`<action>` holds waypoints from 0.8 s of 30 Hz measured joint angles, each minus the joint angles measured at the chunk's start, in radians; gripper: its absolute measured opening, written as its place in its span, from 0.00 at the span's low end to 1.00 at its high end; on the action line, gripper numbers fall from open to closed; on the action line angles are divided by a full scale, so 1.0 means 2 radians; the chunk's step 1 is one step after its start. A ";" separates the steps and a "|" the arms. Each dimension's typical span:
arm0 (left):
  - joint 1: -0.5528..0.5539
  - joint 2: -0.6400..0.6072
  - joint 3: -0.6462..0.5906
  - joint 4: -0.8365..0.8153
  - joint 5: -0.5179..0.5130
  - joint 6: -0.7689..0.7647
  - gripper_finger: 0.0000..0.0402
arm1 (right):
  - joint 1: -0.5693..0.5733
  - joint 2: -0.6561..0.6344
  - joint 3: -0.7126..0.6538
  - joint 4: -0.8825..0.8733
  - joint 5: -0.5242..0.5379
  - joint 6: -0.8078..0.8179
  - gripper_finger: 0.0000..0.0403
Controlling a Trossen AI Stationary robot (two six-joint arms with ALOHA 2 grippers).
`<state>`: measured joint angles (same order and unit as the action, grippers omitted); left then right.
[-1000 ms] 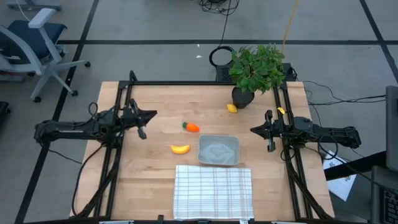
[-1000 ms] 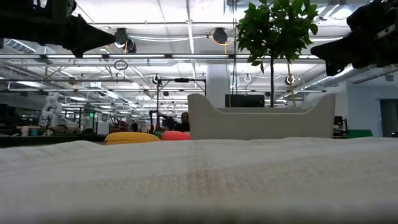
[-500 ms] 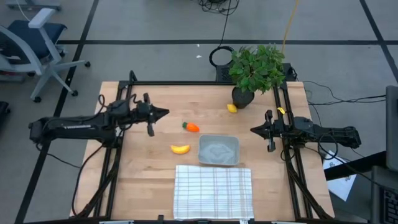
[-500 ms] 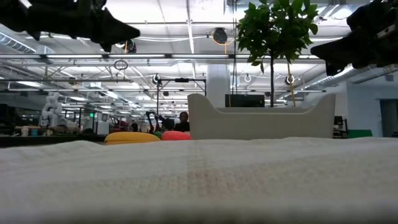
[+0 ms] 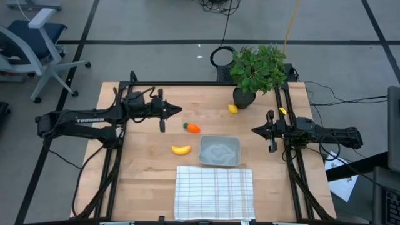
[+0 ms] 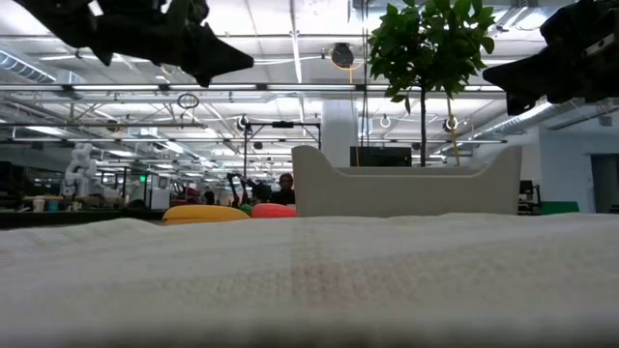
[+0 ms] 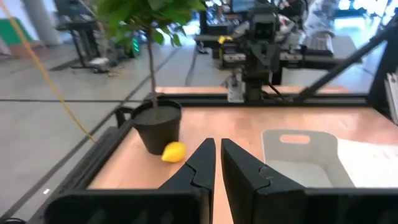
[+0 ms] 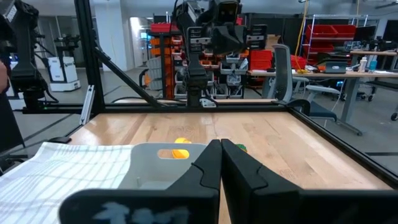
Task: Pick and placing Produce into tupperware
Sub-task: Put the orange carrot into the gray bin
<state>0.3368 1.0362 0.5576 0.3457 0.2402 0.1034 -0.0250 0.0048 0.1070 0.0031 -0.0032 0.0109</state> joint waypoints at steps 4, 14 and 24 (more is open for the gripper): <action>0.017 0.033 0.037 -0.027 0.033 0.010 0.08 | 0.000 0.000 0.000 0.000 0.000 0.000 0.00; 0.060 0.097 0.115 -0.108 0.123 0.035 0.08 | 0.000 0.000 0.000 0.006 0.001 0.000 0.00; 0.066 0.172 0.180 -0.198 0.120 0.054 0.08 | 0.000 0.000 0.000 0.008 0.001 0.001 0.00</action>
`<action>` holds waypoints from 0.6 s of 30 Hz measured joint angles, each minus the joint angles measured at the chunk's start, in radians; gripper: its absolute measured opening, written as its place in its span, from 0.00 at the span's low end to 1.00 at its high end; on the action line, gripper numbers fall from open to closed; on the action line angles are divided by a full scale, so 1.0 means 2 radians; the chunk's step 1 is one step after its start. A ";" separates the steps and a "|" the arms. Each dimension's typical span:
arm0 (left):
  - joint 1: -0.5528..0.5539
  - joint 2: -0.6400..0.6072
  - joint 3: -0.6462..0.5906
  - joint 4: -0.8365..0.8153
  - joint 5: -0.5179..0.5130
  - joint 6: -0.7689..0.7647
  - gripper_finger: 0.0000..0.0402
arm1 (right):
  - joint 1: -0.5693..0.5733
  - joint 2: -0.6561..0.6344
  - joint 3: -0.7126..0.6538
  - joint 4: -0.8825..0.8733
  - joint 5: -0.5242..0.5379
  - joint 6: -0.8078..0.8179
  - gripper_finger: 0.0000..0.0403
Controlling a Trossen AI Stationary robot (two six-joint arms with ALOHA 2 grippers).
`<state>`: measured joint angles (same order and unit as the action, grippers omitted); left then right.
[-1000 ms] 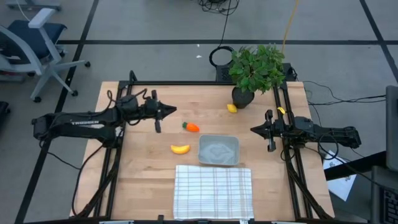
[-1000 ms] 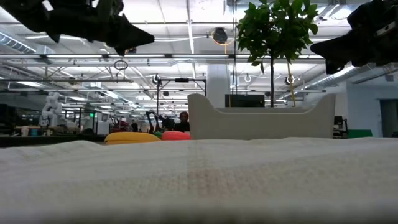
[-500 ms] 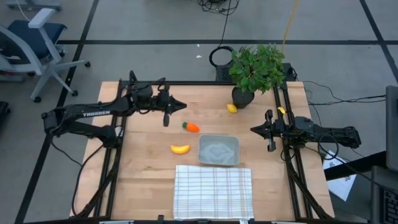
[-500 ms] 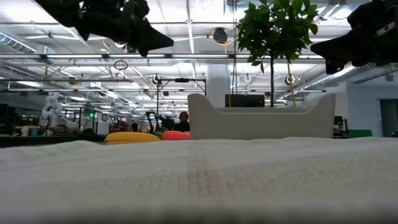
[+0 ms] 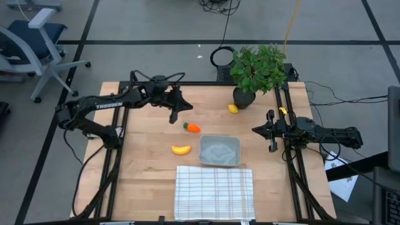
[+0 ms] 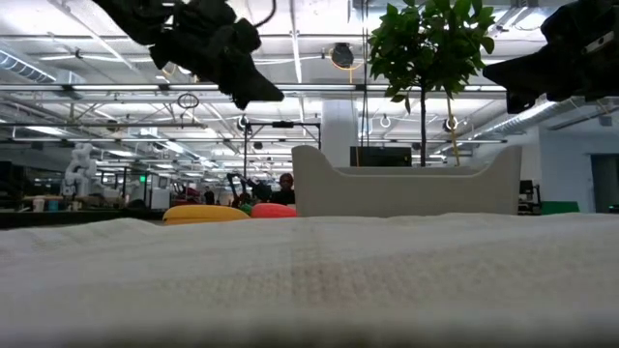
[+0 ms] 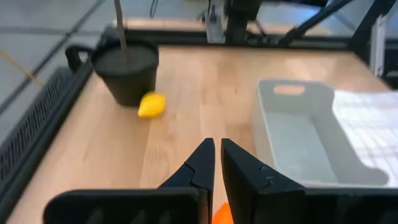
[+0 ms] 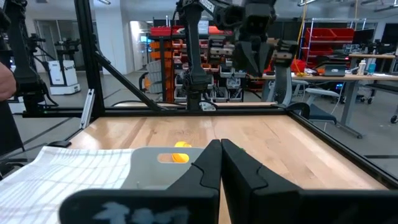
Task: Pick and placing Produce into tupperware
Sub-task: Put the orange carrot into the gray bin
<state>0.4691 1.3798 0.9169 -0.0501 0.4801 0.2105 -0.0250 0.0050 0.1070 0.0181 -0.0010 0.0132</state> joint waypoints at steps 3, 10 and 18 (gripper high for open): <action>-0.005 0.019 0.029 -0.053 -0.024 0.020 0.08 | 0.000 0.000 0.000 0.000 0.000 -0.001 0.00; -0.022 0.045 0.100 -0.171 -0.089 0.063 0.08 | 0.000 0.000 0.000 0.000 0.000 -0.001 0.00; -0.041 0.045 0.113 -0.206 -0.105 0.100 0.08 | 0.000 0.000 0.000 0.000 0.000 0.000 0.00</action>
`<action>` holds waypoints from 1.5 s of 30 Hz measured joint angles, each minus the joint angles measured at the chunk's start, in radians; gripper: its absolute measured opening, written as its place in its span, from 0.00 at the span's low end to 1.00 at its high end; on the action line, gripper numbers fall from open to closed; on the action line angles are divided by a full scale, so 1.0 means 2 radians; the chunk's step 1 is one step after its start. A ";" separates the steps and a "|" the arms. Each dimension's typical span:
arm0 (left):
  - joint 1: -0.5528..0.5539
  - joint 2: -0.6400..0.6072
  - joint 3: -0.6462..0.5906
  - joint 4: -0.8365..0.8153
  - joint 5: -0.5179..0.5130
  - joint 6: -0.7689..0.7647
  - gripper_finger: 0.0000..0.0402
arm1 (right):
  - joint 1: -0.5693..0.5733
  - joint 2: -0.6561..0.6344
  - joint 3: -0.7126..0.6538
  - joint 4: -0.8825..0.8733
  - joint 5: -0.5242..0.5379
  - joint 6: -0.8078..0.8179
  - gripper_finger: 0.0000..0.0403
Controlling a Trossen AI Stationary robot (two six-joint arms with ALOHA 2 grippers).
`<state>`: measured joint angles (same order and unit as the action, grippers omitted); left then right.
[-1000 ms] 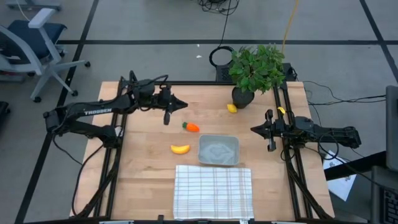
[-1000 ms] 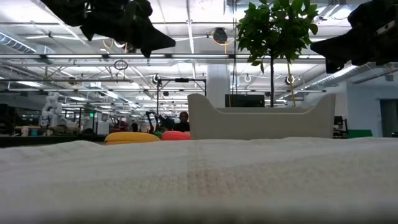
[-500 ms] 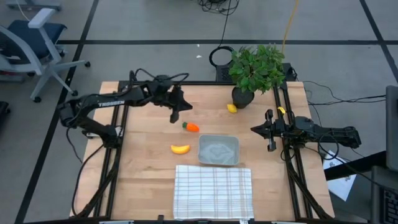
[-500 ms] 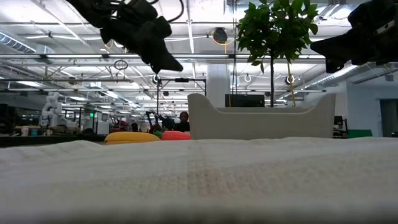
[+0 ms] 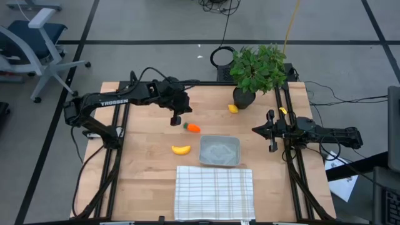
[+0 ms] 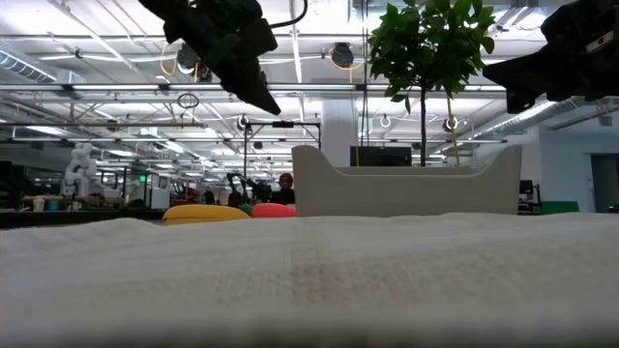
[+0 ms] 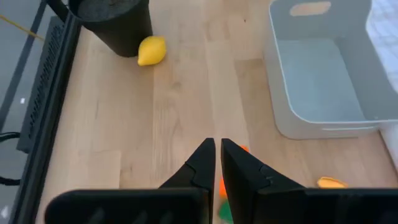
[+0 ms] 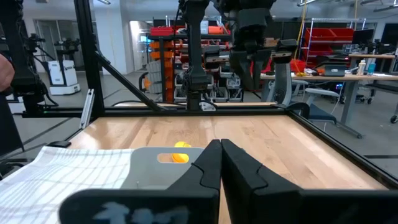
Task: Pick and placing Produce into tupperware
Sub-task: Put the orange carrot into the gray bin
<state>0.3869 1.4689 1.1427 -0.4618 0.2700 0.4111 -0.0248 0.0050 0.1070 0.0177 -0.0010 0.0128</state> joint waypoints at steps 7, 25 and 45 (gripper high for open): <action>-0.019 0.029 -0.001 -0.001 -0.036 0.024 0.15 | 0.000 0.000 0.000 0.000 0.000 -0.001 0.00; -0.040 0.108 -0.001 0.005 -0.072 -0.023 0.91 | 0.000 0.004 0.000 -0.007 0.000 0.001 0.00; -0.055 0.153 -0.001 -0.001 -0.072 -0.055 0.92 | 0.000 0.005 0.000 -0.012 0.000 0.001 0.00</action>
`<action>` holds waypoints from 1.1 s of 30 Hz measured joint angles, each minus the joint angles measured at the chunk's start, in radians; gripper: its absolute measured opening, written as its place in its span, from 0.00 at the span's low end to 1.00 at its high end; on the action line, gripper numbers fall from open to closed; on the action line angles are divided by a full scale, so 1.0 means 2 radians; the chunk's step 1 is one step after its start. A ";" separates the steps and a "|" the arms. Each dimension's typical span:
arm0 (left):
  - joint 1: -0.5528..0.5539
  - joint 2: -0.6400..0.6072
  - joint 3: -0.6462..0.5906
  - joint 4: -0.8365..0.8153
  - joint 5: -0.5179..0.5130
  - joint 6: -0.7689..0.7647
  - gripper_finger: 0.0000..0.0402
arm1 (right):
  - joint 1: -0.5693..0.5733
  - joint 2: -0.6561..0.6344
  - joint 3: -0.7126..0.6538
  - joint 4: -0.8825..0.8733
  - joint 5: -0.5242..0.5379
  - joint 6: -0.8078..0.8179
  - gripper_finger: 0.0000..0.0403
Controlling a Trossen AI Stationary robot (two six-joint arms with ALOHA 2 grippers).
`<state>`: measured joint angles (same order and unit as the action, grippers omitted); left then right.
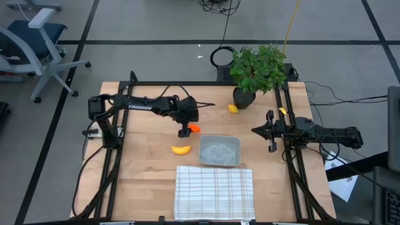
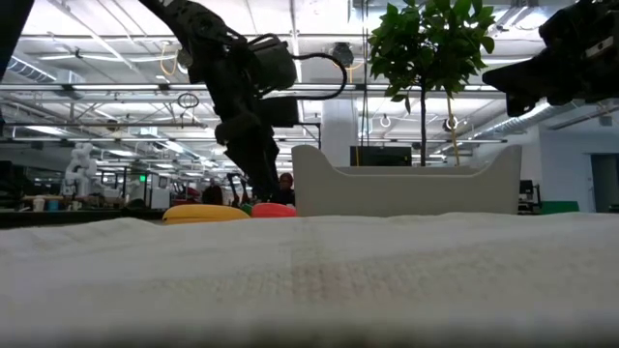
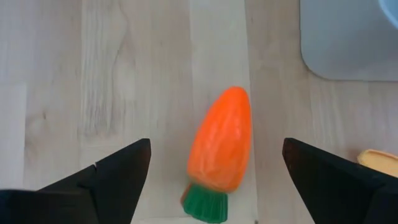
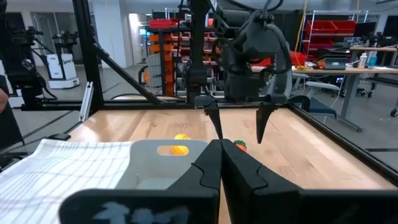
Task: Pick and placing Produce into tupperware
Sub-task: Put the orange carrot into the gray bin
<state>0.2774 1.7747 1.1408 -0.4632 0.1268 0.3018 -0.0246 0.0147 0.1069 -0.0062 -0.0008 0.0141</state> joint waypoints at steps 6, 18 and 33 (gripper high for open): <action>-0.001 0.010 0.001 0.003 0.006 0.006 0.92 | 0.000 0.000 0.000 -0.004 0.000 0.000 0.00; -0.019 0.038 -0.001 0.017 0.003 0.052 0.92 | 0.000 0.003 0.000 -0.013 0.000 0.000 0.00; -0.018 0.067 0.000 0.019 0.000 0.066 0.92 | 0.000 0.007 0.000 -0.010 0.000 0.000 0.00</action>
<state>0.2405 1.9087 1.1408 -0.4257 0.1269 0.4335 -0.0248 0.0296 0.1066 -0.0257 -0.0006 0.0143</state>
